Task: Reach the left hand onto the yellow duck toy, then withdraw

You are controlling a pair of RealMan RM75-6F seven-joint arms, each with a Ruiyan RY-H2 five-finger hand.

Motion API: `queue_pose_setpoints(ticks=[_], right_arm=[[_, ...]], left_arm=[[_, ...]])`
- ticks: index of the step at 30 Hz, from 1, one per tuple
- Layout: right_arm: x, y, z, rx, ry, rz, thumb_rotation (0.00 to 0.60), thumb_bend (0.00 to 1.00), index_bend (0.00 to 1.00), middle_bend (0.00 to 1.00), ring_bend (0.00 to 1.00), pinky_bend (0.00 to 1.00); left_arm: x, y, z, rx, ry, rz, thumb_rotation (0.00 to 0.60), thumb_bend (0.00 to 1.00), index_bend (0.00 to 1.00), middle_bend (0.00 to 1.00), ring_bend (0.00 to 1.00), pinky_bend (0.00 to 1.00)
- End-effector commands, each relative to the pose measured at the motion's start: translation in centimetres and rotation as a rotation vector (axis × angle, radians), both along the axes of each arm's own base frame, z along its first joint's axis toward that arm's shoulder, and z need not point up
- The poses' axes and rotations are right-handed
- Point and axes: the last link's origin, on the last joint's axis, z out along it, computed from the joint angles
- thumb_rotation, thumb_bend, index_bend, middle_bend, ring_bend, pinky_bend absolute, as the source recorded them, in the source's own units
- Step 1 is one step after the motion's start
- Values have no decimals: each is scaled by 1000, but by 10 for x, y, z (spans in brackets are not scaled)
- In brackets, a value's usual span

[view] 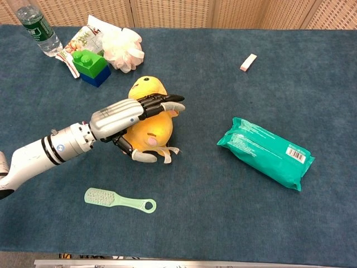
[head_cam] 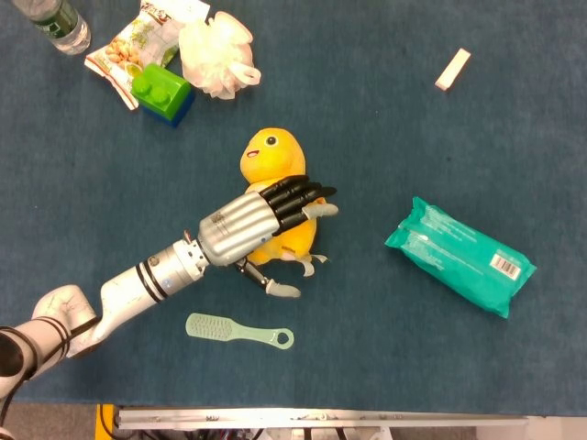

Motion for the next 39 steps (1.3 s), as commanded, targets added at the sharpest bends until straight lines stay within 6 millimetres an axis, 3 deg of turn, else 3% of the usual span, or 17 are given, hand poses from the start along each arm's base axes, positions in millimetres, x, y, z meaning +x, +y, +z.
queue_pose_setpoints(ticks=[1,14,23,29,39], right_arm=[[-1,0,0,-1,-1,-2,600,228,143,229,131,311],[-3,3,2,-6,-6,-2,600,229,143,230,131,311],[-4,4,3,-12,-5,-11,600,229,143,229,131,311],[-4,5,4,-14,-2,-16,600,229,143,229,131,311],[-4,4,3,-13,-2,-14,600,228,143,229,131,311]], left_arm=[[-1,0,-5,0,13,1,230,41,0,0,0,0],[-3,-10,-3,13,-29,-1,227,41,0,0,0,0],[12,5,-9,24,-41,25,228,41,0,0,0,0],[12,11,-14,35,-22,33,227,41,0,0,0,0],[3,-2,-14,33,-9,8,225,41,0,0,0,0]])
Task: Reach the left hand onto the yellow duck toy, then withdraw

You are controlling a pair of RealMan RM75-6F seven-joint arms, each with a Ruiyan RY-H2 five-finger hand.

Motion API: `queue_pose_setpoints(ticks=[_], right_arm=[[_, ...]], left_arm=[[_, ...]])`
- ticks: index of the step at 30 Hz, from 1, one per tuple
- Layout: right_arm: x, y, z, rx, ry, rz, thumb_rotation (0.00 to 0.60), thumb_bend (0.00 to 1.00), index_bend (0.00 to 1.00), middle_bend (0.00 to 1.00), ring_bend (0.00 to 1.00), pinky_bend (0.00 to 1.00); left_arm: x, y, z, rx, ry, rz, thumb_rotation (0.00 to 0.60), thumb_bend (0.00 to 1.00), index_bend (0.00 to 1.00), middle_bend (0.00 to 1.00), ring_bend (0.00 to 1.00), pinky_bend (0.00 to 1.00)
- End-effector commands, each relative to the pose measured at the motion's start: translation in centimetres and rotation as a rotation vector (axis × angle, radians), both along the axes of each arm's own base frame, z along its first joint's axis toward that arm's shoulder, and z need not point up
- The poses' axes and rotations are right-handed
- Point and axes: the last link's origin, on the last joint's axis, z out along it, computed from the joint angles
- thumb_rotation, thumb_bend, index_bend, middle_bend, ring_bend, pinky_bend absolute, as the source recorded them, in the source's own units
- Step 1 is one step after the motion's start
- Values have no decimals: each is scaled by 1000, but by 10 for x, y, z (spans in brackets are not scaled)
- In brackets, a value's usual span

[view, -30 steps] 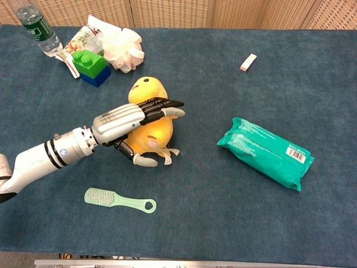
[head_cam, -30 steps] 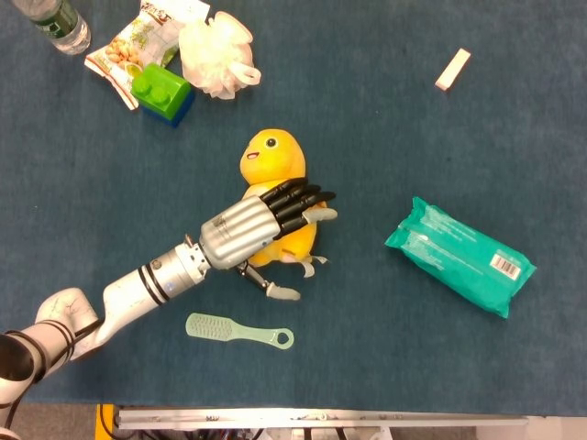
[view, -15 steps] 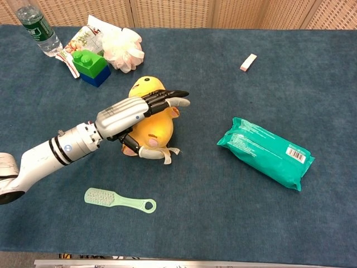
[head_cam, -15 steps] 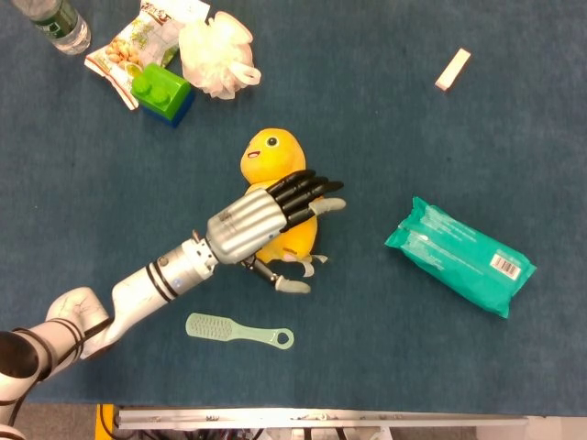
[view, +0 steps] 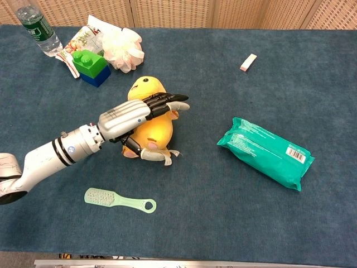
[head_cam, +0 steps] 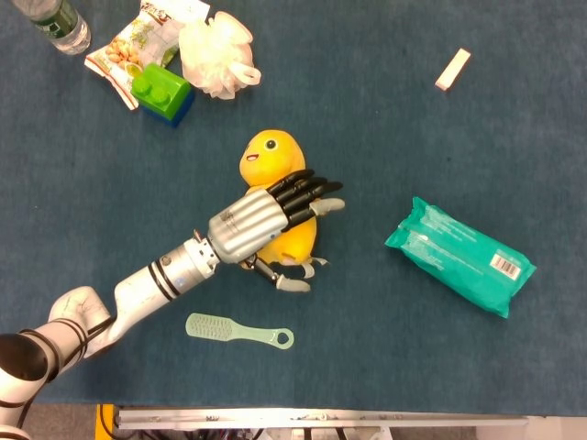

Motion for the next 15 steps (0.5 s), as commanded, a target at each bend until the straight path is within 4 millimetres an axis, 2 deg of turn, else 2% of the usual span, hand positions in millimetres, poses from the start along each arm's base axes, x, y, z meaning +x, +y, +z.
queue_pose_setpoints(ticks=[1,9,15], right_arm=[[0,0,0,0,-1,2,600,228,143,229,131,311],[1,1,0,-2,-2,5,600,228,143,229,131,311],[1,1,1,-3,-2,4,600,228,143,229,131,311]], left_arm=[[-1,-5,2,-3,-10,-6,227,41,0,0,0,0],[3,-12,11,1,-41,-31,226,41,0,0,0,0],[10,-4,14,18,-38,-27,229,41,0,0,0,0]])
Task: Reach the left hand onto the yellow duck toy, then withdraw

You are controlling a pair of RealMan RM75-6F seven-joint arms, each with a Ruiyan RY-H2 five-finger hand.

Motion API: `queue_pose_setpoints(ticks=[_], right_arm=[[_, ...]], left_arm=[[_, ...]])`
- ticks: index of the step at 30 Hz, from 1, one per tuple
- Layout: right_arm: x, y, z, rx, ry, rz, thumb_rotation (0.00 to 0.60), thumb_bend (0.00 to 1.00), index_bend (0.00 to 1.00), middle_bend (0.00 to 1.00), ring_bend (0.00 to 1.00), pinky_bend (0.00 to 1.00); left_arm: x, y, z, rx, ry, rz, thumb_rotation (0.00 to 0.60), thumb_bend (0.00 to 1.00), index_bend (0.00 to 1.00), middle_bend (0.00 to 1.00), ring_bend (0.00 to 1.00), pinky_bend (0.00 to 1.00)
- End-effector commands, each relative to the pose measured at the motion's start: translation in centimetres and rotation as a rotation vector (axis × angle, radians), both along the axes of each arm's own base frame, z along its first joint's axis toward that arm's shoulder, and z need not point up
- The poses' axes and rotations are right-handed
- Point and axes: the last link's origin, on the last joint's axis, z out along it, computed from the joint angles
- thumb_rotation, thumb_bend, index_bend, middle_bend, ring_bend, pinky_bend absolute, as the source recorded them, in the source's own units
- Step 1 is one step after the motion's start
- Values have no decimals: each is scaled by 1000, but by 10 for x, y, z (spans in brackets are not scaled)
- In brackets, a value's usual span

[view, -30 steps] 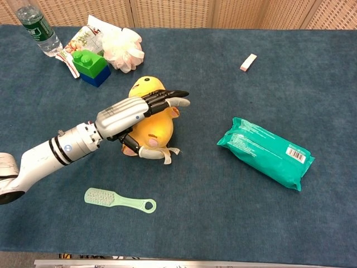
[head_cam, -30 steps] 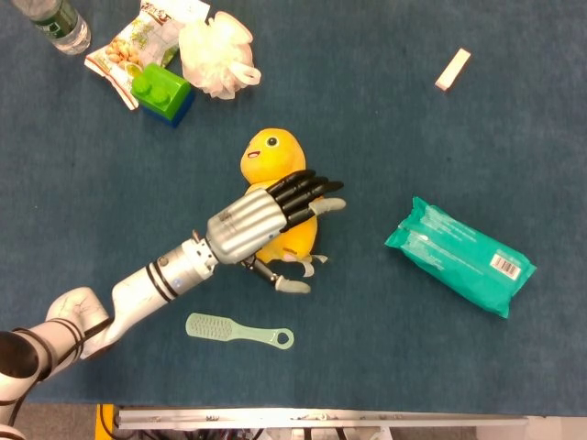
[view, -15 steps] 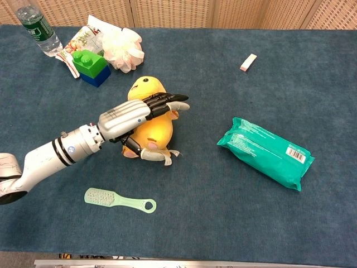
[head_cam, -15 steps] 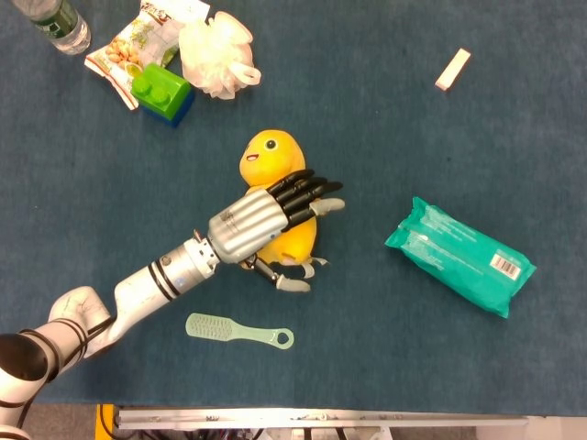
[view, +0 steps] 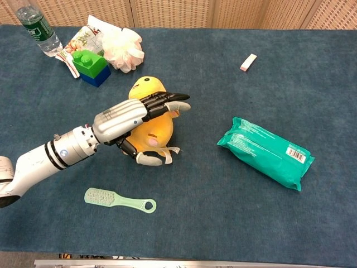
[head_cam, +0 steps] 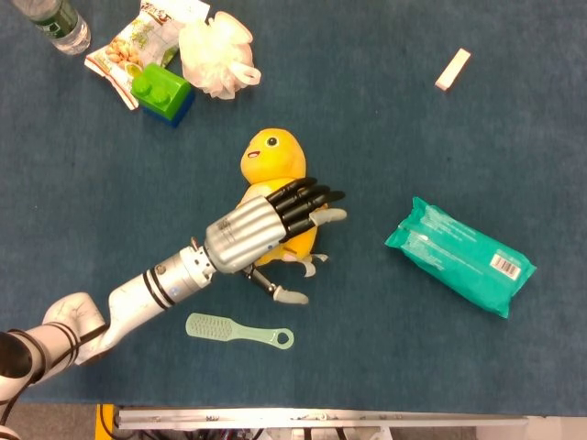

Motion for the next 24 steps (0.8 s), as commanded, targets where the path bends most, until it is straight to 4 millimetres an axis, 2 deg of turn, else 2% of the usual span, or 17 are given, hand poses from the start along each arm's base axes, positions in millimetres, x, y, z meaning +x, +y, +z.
queue_pose_setpoints(ticks=[1,10,17,24], right_arm=[[0,0,0,0,0,0,600,228,143,229,131,311],[-2,0,0,-2,0,-9,600,229,143,229,131,311],[-2,-1,-1,5,1,-11,600,228,143,229,131,311],[-1,0,-1,3,-1,-11,600,228,143,230,131,311]], left_arm=[[3,8,0,8,8,14,228,41,0,0,0,0],[-4,21,-5,26,54,44,228,41,0,0,0,0],[-9,13,-12,3,63,45,227,41,0,0,0,0],[-10,-1,-8,-19,40,13,230,41,0,0,0,0]])
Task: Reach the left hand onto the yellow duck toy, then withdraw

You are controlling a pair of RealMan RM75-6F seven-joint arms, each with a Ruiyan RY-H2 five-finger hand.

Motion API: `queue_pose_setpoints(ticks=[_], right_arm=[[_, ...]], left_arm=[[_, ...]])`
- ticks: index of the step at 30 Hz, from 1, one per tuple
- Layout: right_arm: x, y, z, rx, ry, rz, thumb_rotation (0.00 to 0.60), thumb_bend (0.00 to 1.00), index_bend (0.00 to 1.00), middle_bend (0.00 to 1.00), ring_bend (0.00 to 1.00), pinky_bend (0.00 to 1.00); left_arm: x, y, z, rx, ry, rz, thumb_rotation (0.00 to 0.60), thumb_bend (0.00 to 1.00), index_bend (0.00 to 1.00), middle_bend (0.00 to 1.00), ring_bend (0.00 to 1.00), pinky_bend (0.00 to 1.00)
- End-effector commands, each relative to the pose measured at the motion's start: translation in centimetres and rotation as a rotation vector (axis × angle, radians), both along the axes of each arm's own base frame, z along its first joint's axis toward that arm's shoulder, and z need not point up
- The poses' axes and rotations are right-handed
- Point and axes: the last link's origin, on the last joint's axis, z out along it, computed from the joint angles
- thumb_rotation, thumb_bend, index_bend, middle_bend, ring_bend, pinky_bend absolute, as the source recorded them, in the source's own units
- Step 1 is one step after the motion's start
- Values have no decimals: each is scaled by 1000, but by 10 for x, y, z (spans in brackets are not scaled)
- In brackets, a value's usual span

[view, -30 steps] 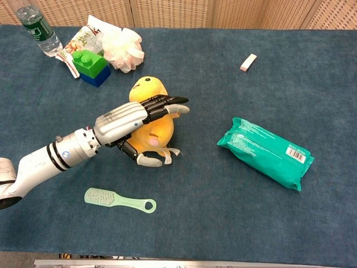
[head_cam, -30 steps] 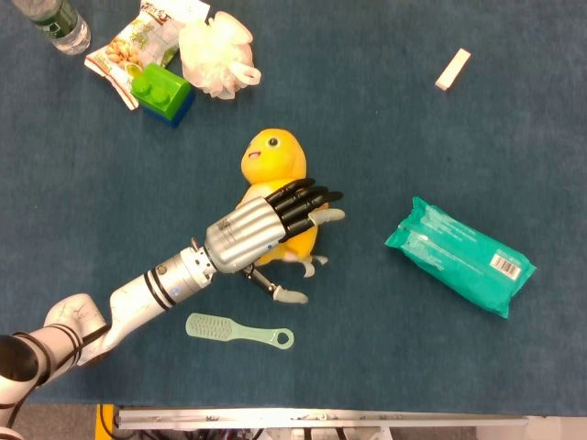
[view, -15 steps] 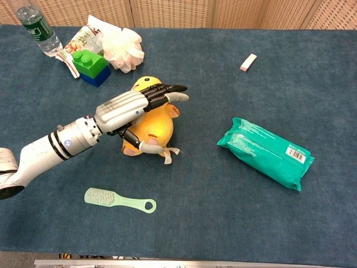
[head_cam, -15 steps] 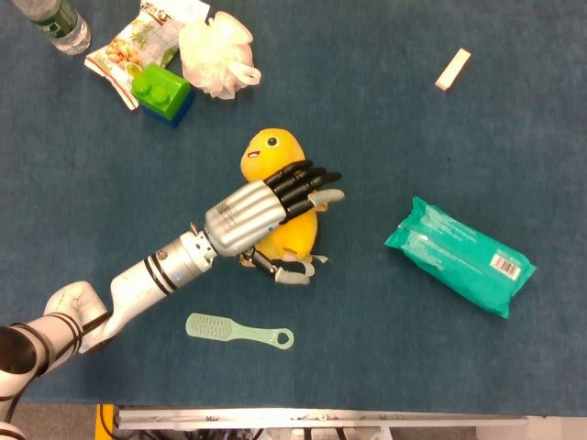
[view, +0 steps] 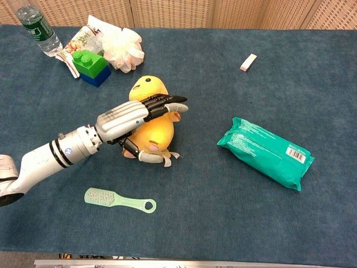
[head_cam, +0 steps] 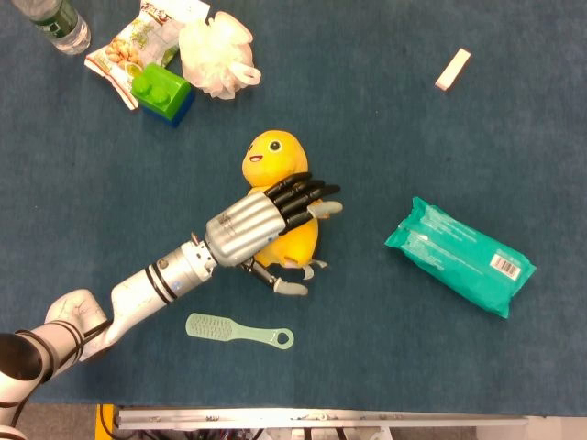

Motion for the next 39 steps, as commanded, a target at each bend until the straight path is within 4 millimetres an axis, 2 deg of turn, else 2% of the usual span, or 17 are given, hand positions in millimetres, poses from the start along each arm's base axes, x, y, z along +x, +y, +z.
queue_pose_setpoints(ticks=[1,10,17,18,20,21,24,31,39], right_arm=[[0,0,0,1,-1,0,600,228,143,229,131,311],[2,0,0,5,-2,10,600,228,143,229,131,311],[2,-3,-5,25,-11,19,600,228,143,229,131,311],[2,-4,-5,27,-12,20,600,228,143,229,131,311],[2,-5,-5,30,-12,24,600,228,144,229,131,311],[2,-6,-5,30,-12,26,600,228,143,229,131,311],[2,-8,-6,35,-13,29,600,228,143,229,131,311],[-2,-17,-11,50,-10,35,600,228,143,229,131,311],[0,-30,-20,83,-4,76,600,230,143,235,144,311]], left_arm=[[-1,-7,3,-6,-3,-20,229,41,0,0,0,0],[-3,-13,20,11,-8,-41,228,41,0,0,0,0],[-16,5,56,126,-5,31,238,41,0,0,0,0],[-19,7,62,143,-1,48,254,41,0,0,0,0],[-28,14,75,185,22,91,339,41,0,0,0,0],[-32,16,80,204,36,109,427,41,0,0,0,0],[-47,22,100,259,83,197,592,38,8,0,0,0],[-78,19,150,395,165,434,600,52,42,1,0,0],[-108,-10,198,490,220,660,600,101,58,26,0,0]])
